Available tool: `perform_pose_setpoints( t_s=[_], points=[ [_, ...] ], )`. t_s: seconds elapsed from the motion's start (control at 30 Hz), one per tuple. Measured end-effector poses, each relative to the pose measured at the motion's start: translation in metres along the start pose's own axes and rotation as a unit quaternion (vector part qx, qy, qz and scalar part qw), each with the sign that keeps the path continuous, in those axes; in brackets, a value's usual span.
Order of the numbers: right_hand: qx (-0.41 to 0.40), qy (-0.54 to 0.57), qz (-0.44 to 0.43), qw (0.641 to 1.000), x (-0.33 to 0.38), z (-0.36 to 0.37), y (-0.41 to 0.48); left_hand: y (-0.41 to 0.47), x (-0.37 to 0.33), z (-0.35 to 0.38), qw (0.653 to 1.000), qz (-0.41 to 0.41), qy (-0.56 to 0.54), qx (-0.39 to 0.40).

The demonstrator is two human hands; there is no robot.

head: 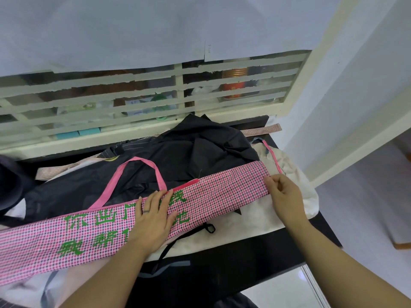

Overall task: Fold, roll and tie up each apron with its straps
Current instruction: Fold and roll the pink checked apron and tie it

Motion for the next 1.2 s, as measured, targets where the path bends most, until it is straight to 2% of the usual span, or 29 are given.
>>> perform_pose_setpoints(
  t_s=[0.1,0.23,0.37,0.5,0.57,0.63,0.7,0.77,0.83,0.9,0.97,1.07,1.2],
  points=[
    [0.027,-0.012,0.024,0.999,0.002,-0.002,0.008,-0.001,-0.002,-0.004,1.0,-0.008,-0.008,0.009],
    [0.055,-0.041,0.084,0.994,0.005,0.003,0.02,0.005,-0.005,-0.011,0.997,-0.022,-0.034,-0.066],
    [0.005,-0.078,0.012,0.997,0.013,0.011,0.026,0.017,-0.008,-0.018,0.987,-0.041,-0.062,-0.142],
    [-0.018,-0.099,0.016,0.995,0.005,0.016,0.026,0.024,-0.012,-0.024,0.988,-0.065,-0.067,-0.122],
    [-0.071,-0.124,0.017,0.99,0.007,0.015,0.024,0.025,-0.012,-0.024,0.988,-0.068,-0.065,-0.123],
    [-0.126,-0.165,-0.084,0.975,0.026,0.022,0.016,0.026,-0.01,-0.024,0.987,-0.075,-0.07,-0.123],
    [-0.075,-0.19,-0.244,0.948,0.051,0.044,-0.001,0.026,-0.01,-0.022,0.987,-0.079,-0.072,-0.116],
    [0.084,-0.224,-0.357,0.903,0.064,0.08,-0.027,0.027,-0.009,-0.023,0.989,-0.081,-0.064,-0.11],
    [0.271,-0.287,-0.384,0.835,0.061,0.116,-0.054,0.028,-0.011,-0.025,0.99,-0.087,-0.048,-0.101],
    [0.352,-0.377,-0.373,0.771,0.052,0.139,-0.065,0.025,-0.005,-0.026,0.99,-0.095,-0.022,-0.099],
    [0.36,-0.437,-0.343,0.75,0.041,0.144,-0.058,0.015,0.006,-0.03,0.991,-0.078,0.011,-0.107],
    [0.353,-0.462,-0.34,0.738,0.031,0.148,-0.051,-0.016,0.04,-0.032,0.985,-0.035,0.048,-0.163],
    [0.352,-0.479,-0.319,0.738,0.025,0.152,-0.05,-0.055,0.075,-0.045,0.98,0.025,0.066,-0.184]
  ],
)
Point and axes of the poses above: each hand's wrist, its own y-axis towards the middle knuckle, its own z-axis out of the palm, x = y × z, the point moved 3 cm from there along y, towards the middle knuckle, and after that the axes turned 3 degrees about -x, right-handed, at the moved point
